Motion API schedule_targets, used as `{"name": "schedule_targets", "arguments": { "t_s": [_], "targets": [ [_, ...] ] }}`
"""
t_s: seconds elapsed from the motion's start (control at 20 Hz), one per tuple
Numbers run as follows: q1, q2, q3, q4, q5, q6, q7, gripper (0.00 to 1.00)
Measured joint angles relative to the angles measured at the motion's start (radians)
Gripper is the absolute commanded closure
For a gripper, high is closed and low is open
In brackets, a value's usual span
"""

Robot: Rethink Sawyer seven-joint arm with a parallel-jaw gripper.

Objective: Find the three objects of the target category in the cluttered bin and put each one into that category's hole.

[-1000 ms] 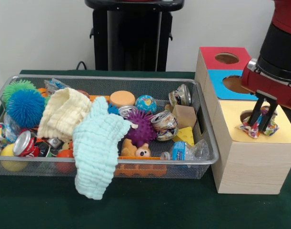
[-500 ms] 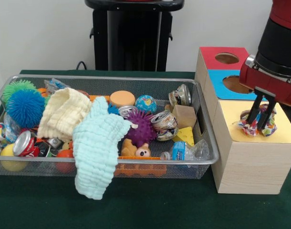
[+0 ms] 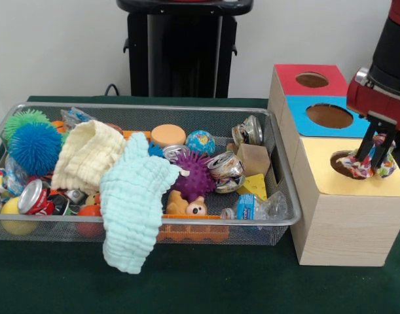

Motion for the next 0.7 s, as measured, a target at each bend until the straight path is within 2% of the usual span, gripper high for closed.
{"name": "schedule_targets", "arguments": {
  "t_s": [0.4, 0.7],
  "targets": [
    [0.017, -0.051, 0.000, 0.096, 0.000, -0.038, 0.000, 1.00],
    [0.017, -0.054, -0.010, 0.114, -0.001, -0.063, 0.000, 1.00]
  ]
}}
